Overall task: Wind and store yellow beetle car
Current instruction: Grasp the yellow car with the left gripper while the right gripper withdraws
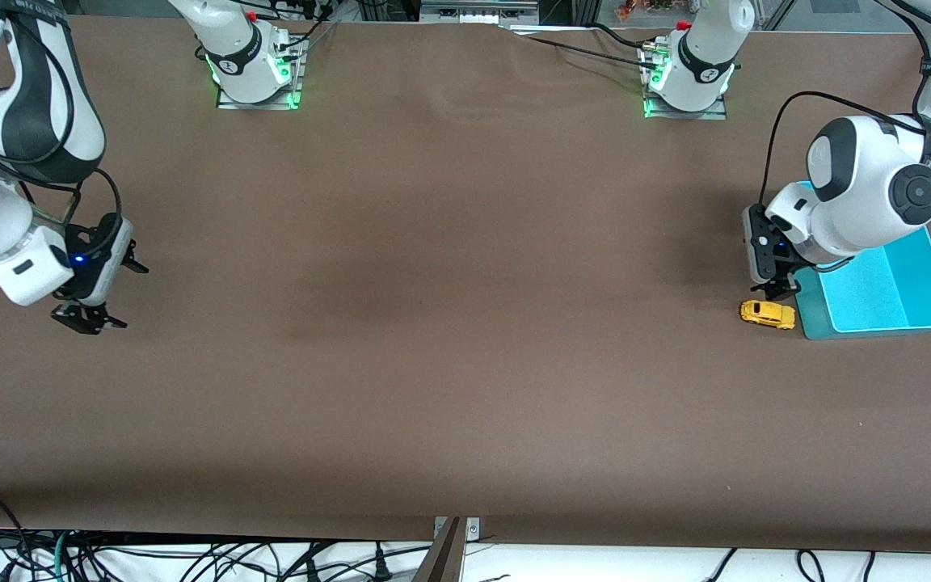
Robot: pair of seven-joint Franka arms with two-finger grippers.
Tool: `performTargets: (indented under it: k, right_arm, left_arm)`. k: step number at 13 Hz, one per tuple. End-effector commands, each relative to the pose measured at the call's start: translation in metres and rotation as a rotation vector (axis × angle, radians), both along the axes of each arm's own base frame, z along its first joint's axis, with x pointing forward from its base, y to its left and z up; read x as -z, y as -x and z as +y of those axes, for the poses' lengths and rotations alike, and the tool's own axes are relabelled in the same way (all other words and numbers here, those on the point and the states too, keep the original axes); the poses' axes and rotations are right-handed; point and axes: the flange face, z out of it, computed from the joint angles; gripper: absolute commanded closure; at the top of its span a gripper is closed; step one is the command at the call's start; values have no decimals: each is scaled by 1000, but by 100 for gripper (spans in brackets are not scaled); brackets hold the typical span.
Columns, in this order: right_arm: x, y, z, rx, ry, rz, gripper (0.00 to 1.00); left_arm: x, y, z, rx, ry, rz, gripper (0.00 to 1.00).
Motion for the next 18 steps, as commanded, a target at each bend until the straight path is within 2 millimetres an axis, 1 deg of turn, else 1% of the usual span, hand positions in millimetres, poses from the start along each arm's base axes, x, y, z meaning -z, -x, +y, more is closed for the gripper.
performTargets:
  k: [1, 2, 3, 4, 5, 6, 7, 9, 11, 14, 15, 18]
  right_arm:
    - [-56, 19, -1, 168, -3, -46, 0]
    - [-68, 24, -3, 223, -5, -56, 0]
    - [-76, 29, -12, 326, -7, -41, 0]
    - [-87, 35, -15, 431, -12, -39, 0]
    - [-94, 41, -17, 510, -18, -27, 0]
    - [-102, 48, -16, 603, -27, -2, 0]
    - [-107, 56, -14, 728, -36, 35, 0]
    - [-122, 64, 1, 940, -44, 82, 0]
    - [-140, 77, 18, 1100, -47, 103, 0]
    - [-159, 96, 32, 1281, -28, 160, 0]
    - [-162, 98, 32, 1293, -20, 169, 0]
    - [-159, 97, 30, 1298, -12, 181, 0]
  left_arm:
    - [27, -13, 12, 36, -30, -57, 0]
    - [31, -14, 18, 33, -39, -65, 0]
    - [41, -14, 21, 31, -39, -54, 0]
    - [46, -19, 25, 24, -39, -51, 0]
    - [54, -18, 35, 8, -37, -37, 0]
    - [58, -18, 39, 1, -37, -43, 0]
    - [67, -19, 45, -8, -38, -50, 0]
    - [80, -26, 70, -21, -56, -65, 0]
    - [88, -30, 72, -22, -56, -61, 0]
    - [100, -34, 73, -11, -62, -73, 0]
    - [106, -33, 72, 0, -66, -68, 0]
    - [120, -31, 71, 11, -67, -62, 0]
